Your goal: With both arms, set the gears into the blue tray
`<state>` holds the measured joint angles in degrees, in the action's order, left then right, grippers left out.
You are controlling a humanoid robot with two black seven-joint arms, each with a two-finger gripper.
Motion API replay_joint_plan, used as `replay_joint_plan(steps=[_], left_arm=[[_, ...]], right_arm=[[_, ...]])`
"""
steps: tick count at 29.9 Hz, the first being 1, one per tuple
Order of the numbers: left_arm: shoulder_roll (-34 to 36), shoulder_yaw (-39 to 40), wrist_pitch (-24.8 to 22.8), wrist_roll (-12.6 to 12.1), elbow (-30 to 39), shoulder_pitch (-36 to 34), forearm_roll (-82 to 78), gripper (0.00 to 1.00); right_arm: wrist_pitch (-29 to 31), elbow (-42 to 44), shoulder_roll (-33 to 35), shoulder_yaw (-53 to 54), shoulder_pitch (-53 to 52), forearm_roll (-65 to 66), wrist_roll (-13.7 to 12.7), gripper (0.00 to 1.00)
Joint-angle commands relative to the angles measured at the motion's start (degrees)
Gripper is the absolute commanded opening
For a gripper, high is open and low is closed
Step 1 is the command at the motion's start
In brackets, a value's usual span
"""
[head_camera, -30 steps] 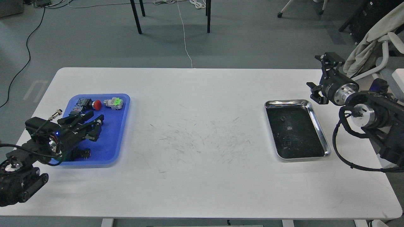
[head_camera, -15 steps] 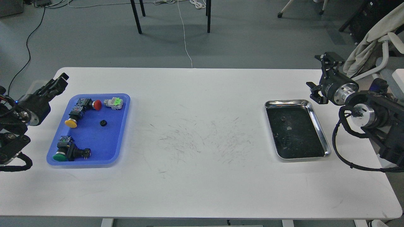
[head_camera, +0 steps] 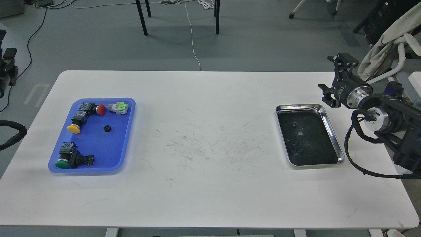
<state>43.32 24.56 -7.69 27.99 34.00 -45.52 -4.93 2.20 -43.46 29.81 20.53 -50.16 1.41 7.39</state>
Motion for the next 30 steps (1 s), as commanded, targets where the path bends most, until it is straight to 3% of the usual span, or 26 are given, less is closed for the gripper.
replay_joint_plan(steps=[1,3,5,16,30], left_arm=[[0.27,1.36,-0.49,0.01,3.35,-0.18,1.59,0.83],[1.49,3.38,-1.1,0.01,6.15,0.17,2.2,0.87],[2.38,3.3,-4.16,0.01,9.49,0.87,2.29,0.99],[5.97,-5.22,-17.88,0.01,18.19,2.72,1.07,0.99],[10.64,-4.97,-7.62,0.01,29.97,2.19,6.07,0.99]], right_arm=[[-0.09,-0.13,-0.1,0.3,-0.02,0.0,0.0,0.98],[-0.09,-0.13,-0.1,0.47,-0.02,-0.09,0.0,0.98],[-0.18,-0.22,-0.01,1.09,-0.02,0.0,0.0,0.98],[-0.18,-3.55,0.78,1.53,-0.2,-0.09,-0.09,0.98],[0.08,-4.96,0.43,1.44,0.33,0.09,-0.44,0.98]])
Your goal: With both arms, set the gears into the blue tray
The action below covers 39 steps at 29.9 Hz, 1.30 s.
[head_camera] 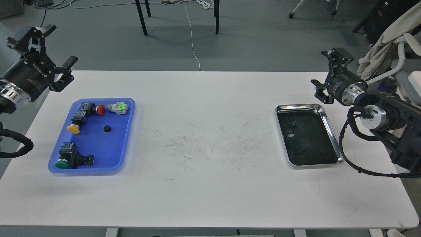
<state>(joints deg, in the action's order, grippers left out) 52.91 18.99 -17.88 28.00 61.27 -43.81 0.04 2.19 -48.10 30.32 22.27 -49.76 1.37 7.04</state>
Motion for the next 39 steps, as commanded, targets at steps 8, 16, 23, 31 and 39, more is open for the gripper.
replay_joint_plan(steps=[8,16,23,31,39], left_arm=[[3.59,-4.91,6.79,0.0,7.28,0.75,-1.61,0.99],[9.92,-11.68,7.59,-0.4,12.38,-4.52,-8.12,0.99],[11.77,-16.7,7.33,-1.02,13.09,-7.6,-16.02,0.99],[9.85,-18.55,7.77,-1.19,11.6,-8.57,-19.19,0.99],[5.19,-19.34,8.03,-1.02,5.97,-8.66,-19.2,0.99]], right_arm=[[0.18,-0.59,0.27,-0.65,0.01,1.35,-0.36,0.98],[0.18,-1.91,0.27,-7.84,-1.04,8.74,-3.6,0.98],[0.1,-4.81,2.37,-24.27,-7.45,9.53,-5.28,0.98],[0.1,-6.39,2.55,-36.59,-14.13,13.57,-5.72,0.98],[-0.34,-6.13,2.2,-44.41,-19.14,21.91,-6.51,0.97]])
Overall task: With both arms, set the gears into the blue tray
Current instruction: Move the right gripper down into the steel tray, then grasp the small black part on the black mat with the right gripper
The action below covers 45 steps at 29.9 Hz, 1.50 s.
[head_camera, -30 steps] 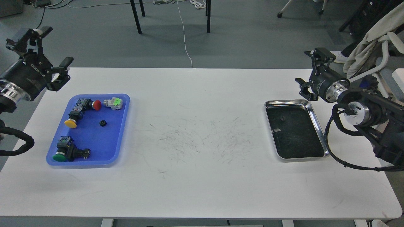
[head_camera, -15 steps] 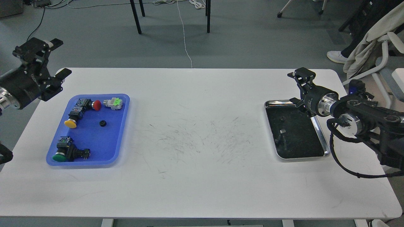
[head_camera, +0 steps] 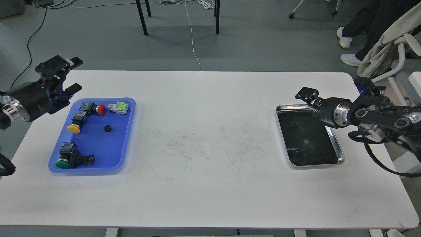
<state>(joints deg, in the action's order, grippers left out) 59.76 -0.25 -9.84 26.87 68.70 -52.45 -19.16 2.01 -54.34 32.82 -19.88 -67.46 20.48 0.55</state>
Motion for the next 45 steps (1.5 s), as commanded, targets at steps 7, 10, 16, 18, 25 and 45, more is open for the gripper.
replay_joint_plan(steps=[7,10,16,18,25,45], left_arm=[[-5.27,-0.8,1.58,0.29,-3.05,-0.02,0.09,0.99],[-5.97,-0.8,1.58,0.38,-3.66,-0.02,0.09,0.99],[-9.05,-0.8,1.32,0.55,-8.14,-0.02,0.09,0.99],[-9.84,-0.8,1.49,0.64,-8.59,-0.02,0.17,0.99],[-10.98,-0.8,1.58,0.73,-9.73,0.07,0.26,0.99],[-11.07,-0.72,1.84,0.73,-10.08,0.16,0.35,0.99]], right_arm=[[-0.17,-0.06,-0.47,-3.06,-1.89,7.72,-0.02,0.95],[-0.08,-0.07,-0.38,-3.67,-1.98,11.41,-0.11,0.95],[0.36,0.63,-0.65,-5.43,-1.45,20.9,0.07,0.89],[0.36,0.81,-0.91,-6.57,-1.45,23.28,0.24,0.87],[0.89,6.6,-4.33,-9.21,-0.48,26.45,0.86,0.84],[1.06,8.63,-9.17,-12.64,0.84,26.54,2.18,0.7]])
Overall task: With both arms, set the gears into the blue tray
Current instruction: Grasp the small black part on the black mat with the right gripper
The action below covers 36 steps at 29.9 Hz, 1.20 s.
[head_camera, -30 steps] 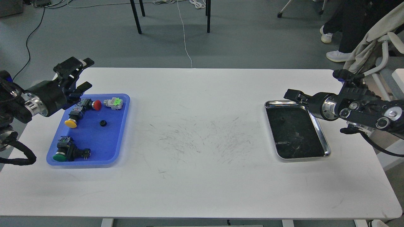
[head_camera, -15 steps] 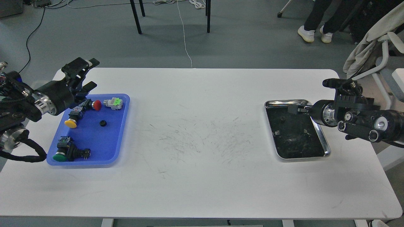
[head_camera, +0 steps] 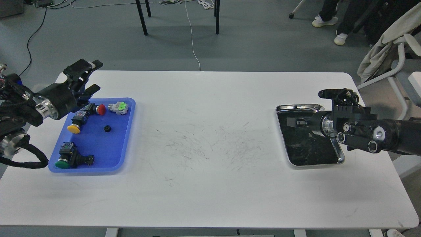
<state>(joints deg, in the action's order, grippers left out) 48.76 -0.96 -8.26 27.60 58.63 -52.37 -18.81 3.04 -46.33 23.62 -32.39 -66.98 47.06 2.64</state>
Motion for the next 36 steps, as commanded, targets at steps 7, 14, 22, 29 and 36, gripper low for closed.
replay_joint_plan(steps=[7,14,22,29,36], left_arm=[[-0.07,0.0,0.61,0.09,-0.01,-0.02,-0.09,0.99],[0.02,0.0,0.61,0.09,-0.01,-0.02,-0.09,0.99],[0.02,0.0,0.52,0.09,-0.01,0.16,-0.09,0.99],[0.11,-0.09,0.52,0.09,-0.18,0.25,-0.09,0.99],[0.11,0.0,0.52,0.09,-0.45,0.34,-0.09,0.99]], right_arm=[[0.03,1.51,-0.5,0.05,0.62,-0.13,0.08,0.66],[0.03,1.86,-2.26,-0.04,0.53,-0.04,0.08,0.66],[0.12,3.09,-3.05,-0.13,0.44,-0.04,0.08,0.65],[1.88,3.36,-3.14,-0.04,0.97,-0.13,0.08,0.49],[2.85,4.67,-3.32,0.13,1.06,-0.22,0.08,0.34]])
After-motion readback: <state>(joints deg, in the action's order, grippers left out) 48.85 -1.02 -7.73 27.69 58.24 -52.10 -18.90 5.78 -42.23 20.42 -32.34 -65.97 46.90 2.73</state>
